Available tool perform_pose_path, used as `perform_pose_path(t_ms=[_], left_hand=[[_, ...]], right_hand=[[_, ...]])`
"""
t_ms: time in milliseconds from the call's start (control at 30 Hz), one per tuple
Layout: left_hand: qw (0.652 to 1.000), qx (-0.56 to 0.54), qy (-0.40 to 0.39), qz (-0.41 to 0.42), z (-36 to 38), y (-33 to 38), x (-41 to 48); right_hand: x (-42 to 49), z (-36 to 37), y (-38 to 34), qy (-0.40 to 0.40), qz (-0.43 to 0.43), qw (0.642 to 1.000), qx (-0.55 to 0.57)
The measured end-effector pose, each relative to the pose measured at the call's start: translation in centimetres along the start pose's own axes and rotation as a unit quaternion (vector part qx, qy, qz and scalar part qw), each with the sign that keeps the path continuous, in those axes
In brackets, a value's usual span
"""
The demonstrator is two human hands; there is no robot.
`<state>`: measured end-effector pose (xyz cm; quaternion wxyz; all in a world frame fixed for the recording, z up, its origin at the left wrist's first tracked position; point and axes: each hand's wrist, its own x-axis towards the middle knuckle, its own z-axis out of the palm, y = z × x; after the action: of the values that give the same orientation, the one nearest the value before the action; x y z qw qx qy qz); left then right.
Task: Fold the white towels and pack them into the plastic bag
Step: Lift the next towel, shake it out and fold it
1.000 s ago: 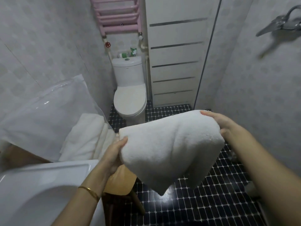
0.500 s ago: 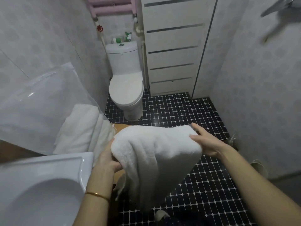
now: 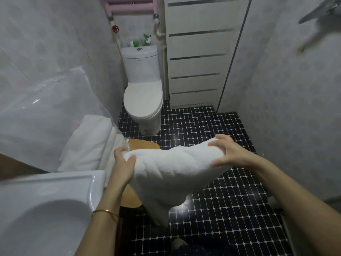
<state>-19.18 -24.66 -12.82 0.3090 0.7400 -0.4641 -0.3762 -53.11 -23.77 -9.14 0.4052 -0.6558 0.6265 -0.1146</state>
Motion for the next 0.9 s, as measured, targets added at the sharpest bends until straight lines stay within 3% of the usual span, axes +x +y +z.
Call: perform_pose_path(t_ms=[100,167,300,400,500,600,667,700,800,900], left_hand=[[1.000,0.012,0.000,-0.007,-0.7,1.0,0.7],[1.000,0.003,0.001,-0.020,-1.3,1.6,1.1],[0.996,-0.034,-0.001,-0.080,-2.5,2.8,2.0],[0.985,-0.092,-0.055,-0.132,-4.5,3.1,2.5],[0.947,-0.239,-0.153,-0.150,-6.8,2.0,2.2],[0.909,-0.327,-0.250,-0.064,-8.3,0.4,1.9],[0.892,-0.321,-0.319,0.004,-8.9,0.0,1.1],[0.899,-0.291,-0.327,0.025,-9.1,0.0,0.8],[0.965,-0.113,-0.229,0.053,-9.9,1.2,0.0],[0.992,0.025,-0.091,0.087,-12.0,2.8,-0.1]], right_hand=[[-0.4,0.8,0.6,-0.080,-0.018,0.993,-0.085],[-0.5,1.5,1.1,-0.085,-0.042,0.988,-0.118],[-0.2,1.7,1.9,0.059,-0.082,0.983,-0.155],[0.2,1.6,1.3,0.102,-0.043,0.993,0.027],[1.0,1.9,0.1,0.128,-0.007,0.964,0.232],[2.2,2.0,-1.6,0.171,0.014,0.922,0.348],[3.3,1.7,-2.7,0.201,0.037,0.904,0.376],[3.7,1.5,-3.3,0.208,0.044,0.900,0.380],[5.6,0.8,-5.6,0.209,0.055,0.900,0.380],[7.7,0.6,-9.7,0.210,0.041,0.912,0.351]])
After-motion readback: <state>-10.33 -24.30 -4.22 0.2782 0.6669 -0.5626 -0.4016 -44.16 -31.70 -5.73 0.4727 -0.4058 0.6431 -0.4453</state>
